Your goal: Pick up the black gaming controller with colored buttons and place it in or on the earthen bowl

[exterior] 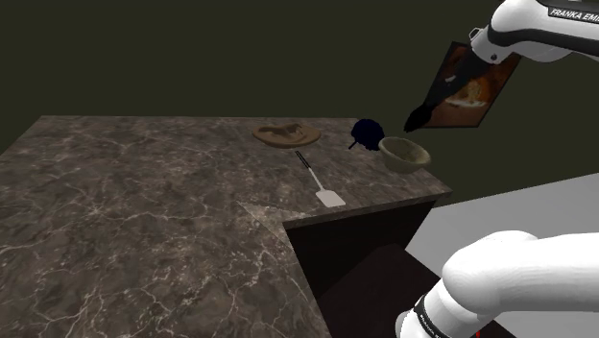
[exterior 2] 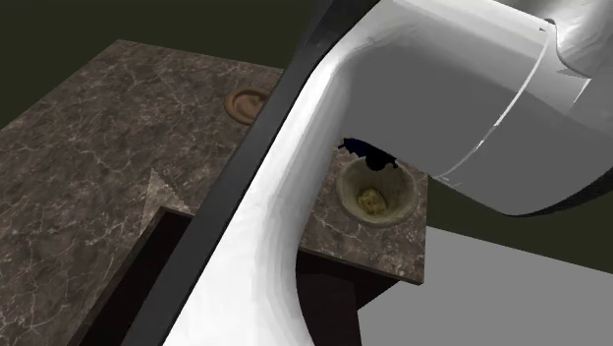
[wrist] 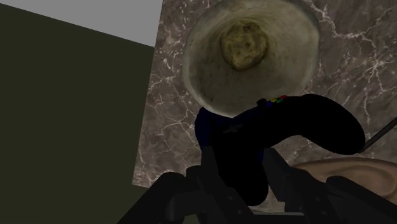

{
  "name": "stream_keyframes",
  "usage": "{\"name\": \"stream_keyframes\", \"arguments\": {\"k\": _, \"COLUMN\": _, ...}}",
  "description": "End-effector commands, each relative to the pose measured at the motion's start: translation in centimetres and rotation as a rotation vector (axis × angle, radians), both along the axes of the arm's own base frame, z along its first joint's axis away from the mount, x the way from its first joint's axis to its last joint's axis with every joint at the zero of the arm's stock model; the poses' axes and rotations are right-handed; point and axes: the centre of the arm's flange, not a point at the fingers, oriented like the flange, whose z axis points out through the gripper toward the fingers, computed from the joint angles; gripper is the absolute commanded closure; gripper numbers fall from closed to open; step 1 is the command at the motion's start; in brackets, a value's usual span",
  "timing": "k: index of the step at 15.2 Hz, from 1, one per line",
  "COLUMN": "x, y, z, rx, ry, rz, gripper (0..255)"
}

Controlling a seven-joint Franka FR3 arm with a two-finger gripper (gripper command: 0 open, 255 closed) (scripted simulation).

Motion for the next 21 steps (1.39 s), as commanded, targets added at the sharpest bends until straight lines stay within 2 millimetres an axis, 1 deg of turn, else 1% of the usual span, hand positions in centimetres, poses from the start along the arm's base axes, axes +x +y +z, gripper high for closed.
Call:
{"name": "stream_keyframes", "arguments": {"k": 1, "x": 0.0, "y": 0.0, "z": -1.1, "rx": 0.000, "ry": -0.001, "rz": 0.000, "gripper": 255}}
{"name": "stream_keyframes", "arguments": {"k": 9, "x": 0.0, "y": 0.0, "z": -5.4, "rx": 0.000, "ry": -0.001, "rz": 0.000, "gripper": 255}}
{"name": "stream_keyframes", "arguments": {"k": 17, "x": 0.0, "y": 0.0, "z": -5.5, "rx": 0.000, "ry": -0.001, "rz": 0.000, "gripper": 255}}
{"name": "stream_keyframes", "arguments": {"k": 18, "x": 0.0, "y": 0.0, "z": -5.5, "rx": 0.000, "ry": -0.001, "rz": 0.000, "gripper": 0}}
{"name": "stream_keyframes", "arguments": {"k": 21, "x": 0.0, "y": 0.0, "z": -5.5, "rx": 0.000, "ry": -0.001, "rz": 0.000, "gripper": 0}}
